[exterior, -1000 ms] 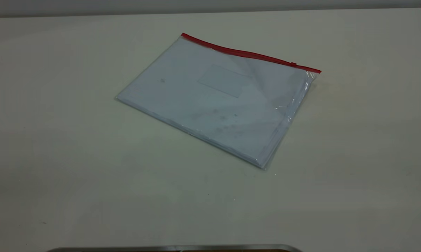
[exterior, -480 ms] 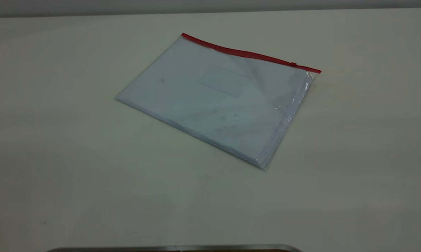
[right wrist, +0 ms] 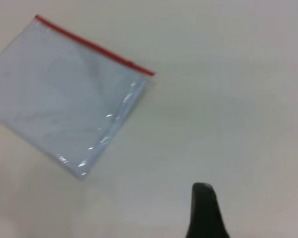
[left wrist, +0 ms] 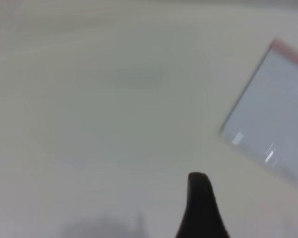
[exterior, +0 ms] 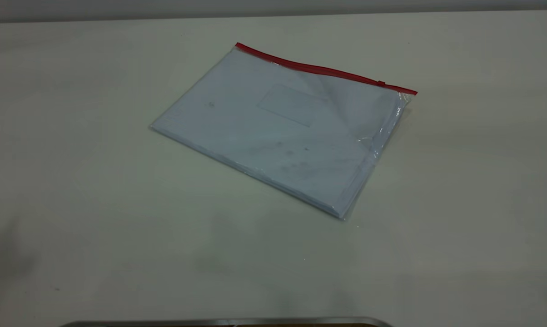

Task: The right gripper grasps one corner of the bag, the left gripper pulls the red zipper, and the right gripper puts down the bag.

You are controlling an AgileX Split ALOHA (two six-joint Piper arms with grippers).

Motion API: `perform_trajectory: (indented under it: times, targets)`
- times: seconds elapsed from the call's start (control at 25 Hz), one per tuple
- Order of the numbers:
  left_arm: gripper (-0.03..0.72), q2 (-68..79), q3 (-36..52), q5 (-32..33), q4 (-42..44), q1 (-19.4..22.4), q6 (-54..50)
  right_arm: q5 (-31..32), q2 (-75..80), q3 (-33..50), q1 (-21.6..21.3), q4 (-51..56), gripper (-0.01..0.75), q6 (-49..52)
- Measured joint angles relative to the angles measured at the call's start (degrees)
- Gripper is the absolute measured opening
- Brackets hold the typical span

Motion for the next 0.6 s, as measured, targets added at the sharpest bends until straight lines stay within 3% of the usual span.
perform_trajectory:
  times: [0.28,0.6]
  targets:
    - [0.586,17.67,-5.55,-11.11,-13.01,0.0,14.79,-12.29,20.41,0.0,0.0,16.74,0.565,-15.25]
    - [0.586,37.31,-15.48,-10.43,-27.42,-1.38,42.55,-24.07,46.33,-0.24,0.0,42.37,0.566,-44.91]
